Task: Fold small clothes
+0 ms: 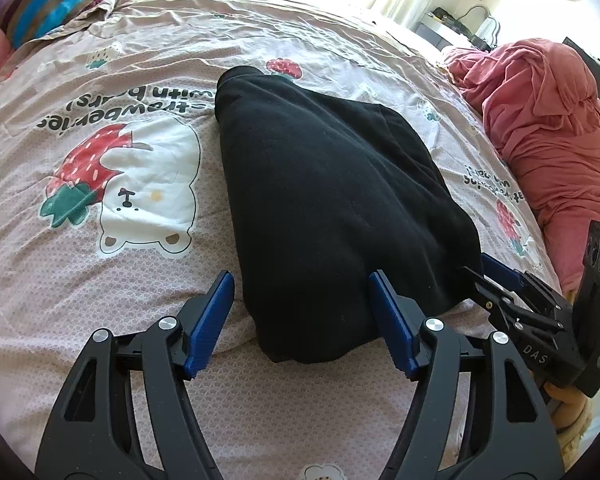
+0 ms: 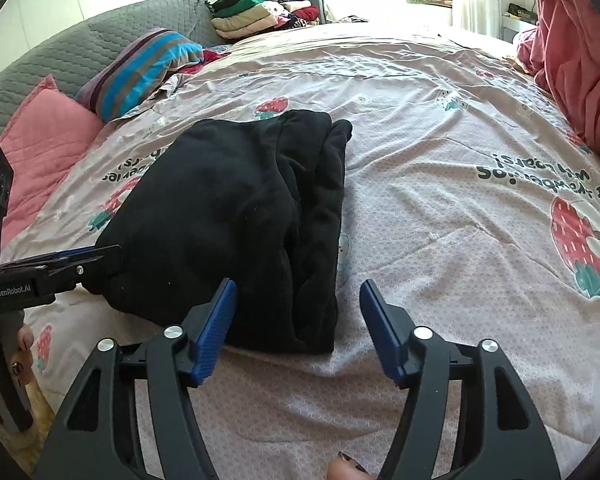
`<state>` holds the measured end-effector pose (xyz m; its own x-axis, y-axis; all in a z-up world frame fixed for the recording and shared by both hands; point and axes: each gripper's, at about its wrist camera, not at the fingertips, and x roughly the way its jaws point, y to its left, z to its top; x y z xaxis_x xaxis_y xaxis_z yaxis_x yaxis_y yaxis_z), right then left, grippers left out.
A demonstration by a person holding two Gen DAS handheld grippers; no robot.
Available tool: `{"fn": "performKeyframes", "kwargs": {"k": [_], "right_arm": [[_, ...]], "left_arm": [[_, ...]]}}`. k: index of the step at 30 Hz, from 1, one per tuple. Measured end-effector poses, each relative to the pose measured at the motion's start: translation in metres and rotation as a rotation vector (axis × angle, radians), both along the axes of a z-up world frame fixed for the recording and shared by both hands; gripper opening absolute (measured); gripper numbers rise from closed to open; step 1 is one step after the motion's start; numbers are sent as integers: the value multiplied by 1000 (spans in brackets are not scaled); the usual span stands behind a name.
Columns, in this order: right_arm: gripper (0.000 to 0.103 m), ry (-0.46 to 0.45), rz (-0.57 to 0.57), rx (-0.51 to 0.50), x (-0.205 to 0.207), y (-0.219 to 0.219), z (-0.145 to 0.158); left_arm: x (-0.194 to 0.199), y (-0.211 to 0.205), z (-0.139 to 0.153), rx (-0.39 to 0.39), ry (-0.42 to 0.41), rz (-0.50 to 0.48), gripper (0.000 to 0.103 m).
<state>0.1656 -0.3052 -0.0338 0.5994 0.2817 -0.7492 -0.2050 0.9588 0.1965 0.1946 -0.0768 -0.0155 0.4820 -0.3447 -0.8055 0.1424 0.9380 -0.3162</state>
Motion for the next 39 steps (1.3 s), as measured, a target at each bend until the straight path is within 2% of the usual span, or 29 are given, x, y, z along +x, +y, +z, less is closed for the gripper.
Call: {"fn": "performKeyframes", "kwargs": {"k": [5,11,13,15,17,21,27,31,39], "right_arm": [[74,11,-4,-12,-3,0,1],[88,-31,-22,15,-12,-5,14],[89,-49,-34,15,-15,-6,19],[89,-58,-34,8,-17,-7,23],[97,-68,-35,-6,-18,-6,26],[98,-88,-36,-13,-23,-6,31],[98,-119,-50,-1,-29,-8,40],[98,-170,-55,8,-39,-8,50],[98,-263,-90,9,-69,-13,72]], "left_arm": [[-3,3,1,-11,2,5,64],[-8,6,14,-10,-32,14,70],[-9,7,18,-2,-41,18,71],[-10,9,20,2,-45,27,79],[-11,10,24,5,-56,32,81],[-15,12,31,25,-84,44,93],[-21,16,41,43,-104,66,93],[-28,18,47,56,-125,74,94],[-57,22,67,76,-218,81,94]]}}
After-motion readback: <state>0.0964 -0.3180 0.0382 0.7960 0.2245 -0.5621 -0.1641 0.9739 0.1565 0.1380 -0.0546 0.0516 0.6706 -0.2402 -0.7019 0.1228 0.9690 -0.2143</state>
